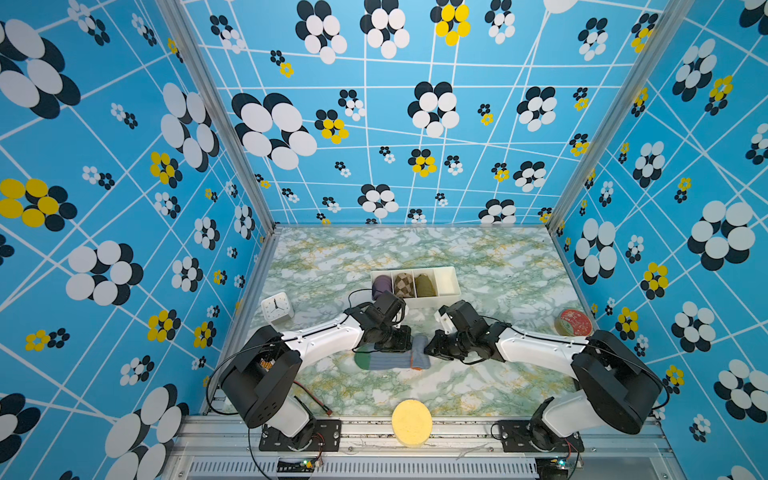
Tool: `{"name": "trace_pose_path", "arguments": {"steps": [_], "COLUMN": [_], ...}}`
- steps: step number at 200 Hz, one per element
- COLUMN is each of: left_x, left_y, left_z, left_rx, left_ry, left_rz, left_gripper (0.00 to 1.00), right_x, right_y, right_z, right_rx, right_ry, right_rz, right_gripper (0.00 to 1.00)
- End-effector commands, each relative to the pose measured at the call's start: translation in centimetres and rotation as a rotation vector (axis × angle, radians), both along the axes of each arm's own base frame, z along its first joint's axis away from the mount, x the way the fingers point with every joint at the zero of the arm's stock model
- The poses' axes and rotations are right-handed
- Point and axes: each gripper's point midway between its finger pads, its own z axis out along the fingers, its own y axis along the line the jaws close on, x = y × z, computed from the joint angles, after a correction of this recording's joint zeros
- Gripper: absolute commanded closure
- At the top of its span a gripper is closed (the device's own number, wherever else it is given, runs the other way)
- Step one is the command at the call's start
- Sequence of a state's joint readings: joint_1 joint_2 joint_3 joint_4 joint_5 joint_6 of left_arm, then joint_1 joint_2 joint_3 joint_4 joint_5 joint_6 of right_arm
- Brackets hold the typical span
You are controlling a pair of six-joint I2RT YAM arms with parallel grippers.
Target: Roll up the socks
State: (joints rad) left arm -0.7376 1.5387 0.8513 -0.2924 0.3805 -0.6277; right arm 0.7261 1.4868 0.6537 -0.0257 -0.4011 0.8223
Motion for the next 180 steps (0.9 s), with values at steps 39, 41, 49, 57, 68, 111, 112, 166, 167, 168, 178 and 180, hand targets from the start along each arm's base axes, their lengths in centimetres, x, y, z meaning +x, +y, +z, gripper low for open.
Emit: {"name": "trace_pose_path", "arguments": {"steps": [39,41,49,57,68,111,112,166,167,168,178,180], "left_x": [0.0,0.0,-0.1,-0.2,-0.2,-0.3,-0.3,0.0,0.0,0.1,0.2,0.3], "left_y": [3.3,3.4,3.7,4.0,4.4,5.4,5.4,5.3,5.3,5.3,4.9,4.7], "left_z": [-1.9,-2.0,-2.2,-2.3,-2.5,-3.2,-3.3,-3.1,-3.1,-3.0,-2.5,-2.3], "left_rx": [0.122,0.126,0.137,0.149,0.163,0.174,0.175,0.157,0.156,0.154,0.139,0.134], "left_ry": [-0.01,-0.009,-0.009,-0.007,-0.01,-0.005,-0.004,-0.008,-0.008,-0.01,-0.016,-0.018], "left_rz": [0.039,0.039,0.04,0.042,0.047,0.064,0.064,0.075,0.075,0.074,0.071,0.07], "left_gripper": [1.0,1.0,1.0,1.0,1.0,1.0,1.0,1.0,1.0,1.0,1.0,1.0], "right_x": [0.5,0.5,0.5,0.5,0.5,0.4,0.4,0.6,0.6,0.6,0.5,0.4], "right_y": [0.7,0.7,0.8,0.8,0.8,-0.3,-0.3,-4.7,-4.8,-4.9,-5.5,-5.5], "right_z": [1.8,1.8,1.8,1.8,1.7,2.0,2.0,1.3,1.2,1.2,0.7,0.6], "right_rx": [0.017,0.017,0.018,0.019,0.017,-0.012,-0.014,-0.201,-0.205,-0.21,-0.24,-0.243], "right_ry": [-0.042,-0.042,-0.04,-0.039,-0.036,-0.056,-0.056,-0.105,-0.104,-0.104,-0.095,-0.093], "right_rz": [0.024,0.025,0.025,0.025,0.021,-0.007,-0.007,-0.12,-0.122,-0.123,-0.131,-0.131], "right_gripper": [0.87,0.86,0.87,0.87,0.87,0.84,0.84,0.84,0.84,0.84,0.84,0.84]}}
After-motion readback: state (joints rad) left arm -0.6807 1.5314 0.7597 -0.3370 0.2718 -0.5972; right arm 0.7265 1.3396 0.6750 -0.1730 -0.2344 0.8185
